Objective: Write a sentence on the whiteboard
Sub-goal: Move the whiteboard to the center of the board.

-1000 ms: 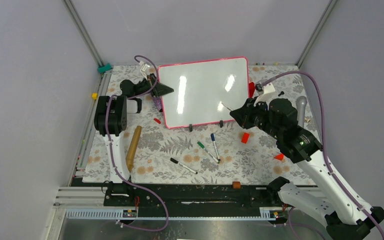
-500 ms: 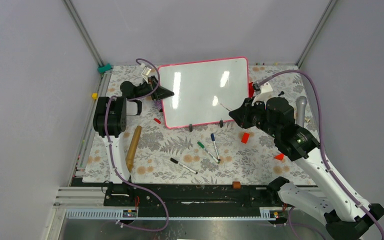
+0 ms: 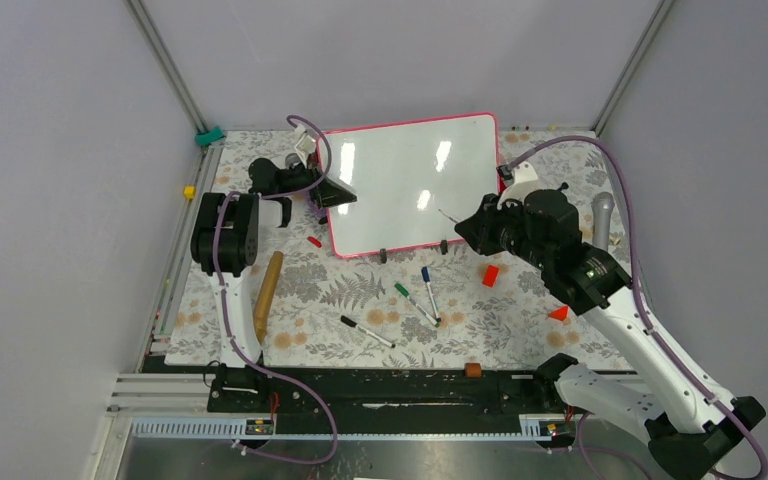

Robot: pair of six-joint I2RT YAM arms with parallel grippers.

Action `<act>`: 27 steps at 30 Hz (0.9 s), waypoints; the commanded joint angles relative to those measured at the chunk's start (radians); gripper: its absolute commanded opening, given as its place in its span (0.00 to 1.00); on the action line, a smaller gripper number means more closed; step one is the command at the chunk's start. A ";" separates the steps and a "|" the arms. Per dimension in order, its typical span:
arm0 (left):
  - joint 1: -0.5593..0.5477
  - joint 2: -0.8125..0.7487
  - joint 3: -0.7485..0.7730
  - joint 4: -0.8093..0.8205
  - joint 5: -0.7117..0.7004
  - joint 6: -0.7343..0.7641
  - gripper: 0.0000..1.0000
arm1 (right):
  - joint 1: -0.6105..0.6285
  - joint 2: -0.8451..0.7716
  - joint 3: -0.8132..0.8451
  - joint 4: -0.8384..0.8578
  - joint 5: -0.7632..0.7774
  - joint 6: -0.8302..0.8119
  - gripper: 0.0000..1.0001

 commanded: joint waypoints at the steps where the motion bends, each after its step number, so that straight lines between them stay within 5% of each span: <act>1: -0.004 -0.019 0.038 0.058 0.046 0.016 0.90 | -0.003 0.025 0.053 0.012 0.002 0.001 0.00; 3: -0.003 -0.016 0.042 0.059 0.044 0.012 0.99 | -0.003 0.033 0.055 0.010 0.006 0.001 0.00; 27: 0.074 -0.098 -0.136 0.062 -0.150 0.106 0.99 | -0.002 -0.024 0.018 0.011 0.039 -0.009 0.00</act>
